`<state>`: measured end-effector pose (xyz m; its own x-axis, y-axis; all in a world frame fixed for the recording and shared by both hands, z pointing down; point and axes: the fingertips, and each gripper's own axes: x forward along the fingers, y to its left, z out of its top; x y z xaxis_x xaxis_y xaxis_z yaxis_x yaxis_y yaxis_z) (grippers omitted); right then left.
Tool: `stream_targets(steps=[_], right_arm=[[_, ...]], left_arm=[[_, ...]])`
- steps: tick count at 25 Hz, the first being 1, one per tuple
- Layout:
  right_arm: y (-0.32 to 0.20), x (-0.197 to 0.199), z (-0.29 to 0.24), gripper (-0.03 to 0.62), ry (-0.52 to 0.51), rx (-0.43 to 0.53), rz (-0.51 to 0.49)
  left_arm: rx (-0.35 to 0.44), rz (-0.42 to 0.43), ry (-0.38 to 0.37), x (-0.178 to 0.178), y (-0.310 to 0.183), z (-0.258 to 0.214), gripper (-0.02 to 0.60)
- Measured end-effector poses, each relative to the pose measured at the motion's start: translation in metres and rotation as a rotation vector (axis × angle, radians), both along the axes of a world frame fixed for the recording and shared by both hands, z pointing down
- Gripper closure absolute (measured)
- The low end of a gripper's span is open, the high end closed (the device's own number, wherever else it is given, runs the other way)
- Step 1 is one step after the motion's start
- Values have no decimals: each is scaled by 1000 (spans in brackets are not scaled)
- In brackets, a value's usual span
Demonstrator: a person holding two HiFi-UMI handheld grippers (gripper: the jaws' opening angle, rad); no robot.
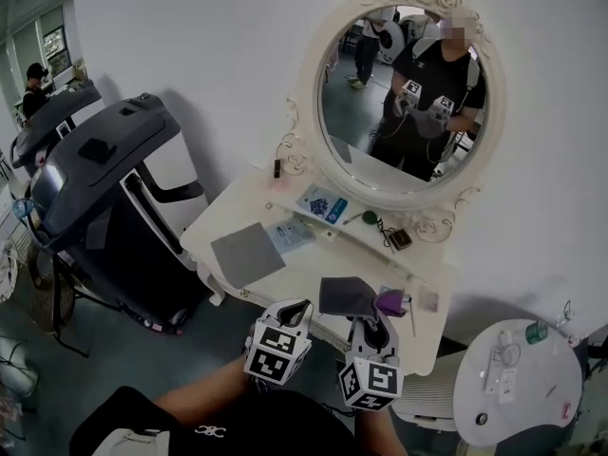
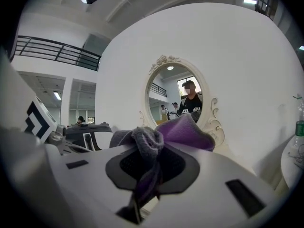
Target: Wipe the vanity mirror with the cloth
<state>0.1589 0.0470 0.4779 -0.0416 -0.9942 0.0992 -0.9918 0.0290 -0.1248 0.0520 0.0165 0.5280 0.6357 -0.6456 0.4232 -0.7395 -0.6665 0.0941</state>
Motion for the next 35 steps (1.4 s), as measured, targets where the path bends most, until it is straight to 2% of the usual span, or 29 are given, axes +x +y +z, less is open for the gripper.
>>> stream_targets(steps=[6,11,17,23,28,35], right_arm=[[-41,-58,5,542,4,-55,21],[-52,-85,2,542,105,-87,39],[-63,-76,2,542,87,-115,121],[-87,-79,3,542,96,-119,90],[-117,-49,2,542,101,-80,96],[-182,1,-12,542,23,12,45]], left_arm=[[-72,46,48,-48,-47,8,581],[-113,79,84,-63,-69,13,581],[-130,145,87,-62,-81,18,581],[-166,115,85,-61,-113,28,581],[-136,97,57,-45,-141,25,581],[-75,40,-25,-10,-187,12,581]])
